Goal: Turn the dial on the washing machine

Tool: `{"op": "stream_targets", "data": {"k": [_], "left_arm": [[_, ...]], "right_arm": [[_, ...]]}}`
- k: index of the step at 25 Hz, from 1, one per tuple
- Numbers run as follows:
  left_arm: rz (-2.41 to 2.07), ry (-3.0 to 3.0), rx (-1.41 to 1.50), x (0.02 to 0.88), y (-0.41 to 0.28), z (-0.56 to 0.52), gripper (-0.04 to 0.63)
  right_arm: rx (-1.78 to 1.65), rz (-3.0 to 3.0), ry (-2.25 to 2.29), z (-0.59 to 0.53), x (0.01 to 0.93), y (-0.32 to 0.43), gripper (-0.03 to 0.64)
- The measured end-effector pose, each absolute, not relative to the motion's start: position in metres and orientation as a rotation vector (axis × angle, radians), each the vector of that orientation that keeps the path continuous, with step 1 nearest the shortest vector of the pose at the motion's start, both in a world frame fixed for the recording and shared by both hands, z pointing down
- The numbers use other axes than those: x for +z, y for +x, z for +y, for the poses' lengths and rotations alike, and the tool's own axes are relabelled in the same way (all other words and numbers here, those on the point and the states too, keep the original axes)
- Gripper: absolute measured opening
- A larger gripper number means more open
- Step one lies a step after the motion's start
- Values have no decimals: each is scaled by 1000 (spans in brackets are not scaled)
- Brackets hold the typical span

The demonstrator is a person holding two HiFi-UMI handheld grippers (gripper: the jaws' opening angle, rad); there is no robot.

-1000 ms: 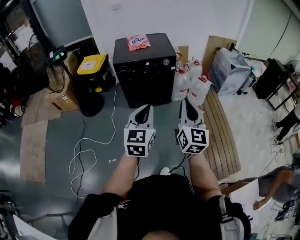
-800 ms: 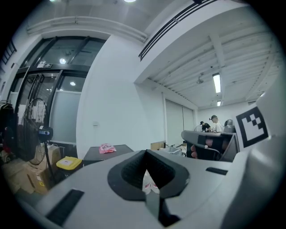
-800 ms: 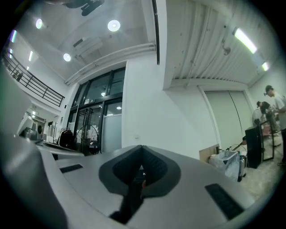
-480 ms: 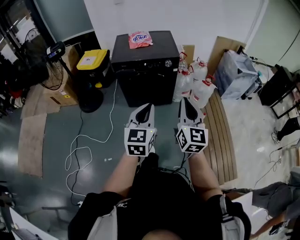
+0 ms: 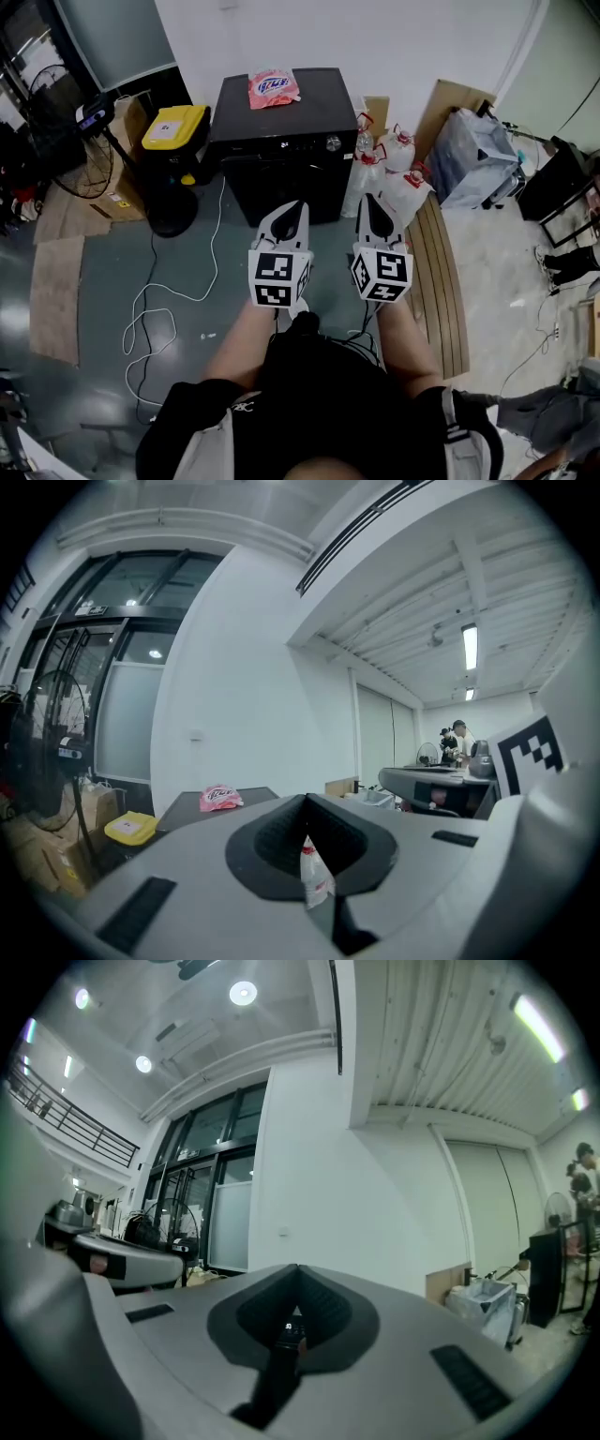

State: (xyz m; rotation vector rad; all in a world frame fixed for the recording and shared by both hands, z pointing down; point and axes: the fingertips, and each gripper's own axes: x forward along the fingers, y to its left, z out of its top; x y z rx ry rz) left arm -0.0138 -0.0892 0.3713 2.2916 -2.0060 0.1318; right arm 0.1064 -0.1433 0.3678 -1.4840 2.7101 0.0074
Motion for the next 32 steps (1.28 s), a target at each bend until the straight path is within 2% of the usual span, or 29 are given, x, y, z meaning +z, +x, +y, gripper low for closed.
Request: {"op": "stream_targets", "data": {"k": [16, 28, 32], "left_arm": [[-1956, 2235, 158, 404, -94, -271, 9], [-1986, 2107, 192, 433, -113, -321, 9], [-2017, 2059, 188, 440, -110, -327, 9]], "right_arm": [[49, 2844, -1484, -327, 403, 18, 0], [235, 3104, -1383, -385, 448, -4, 2], [457, 3302, -1257, -395, 482, -14, 75]]}}
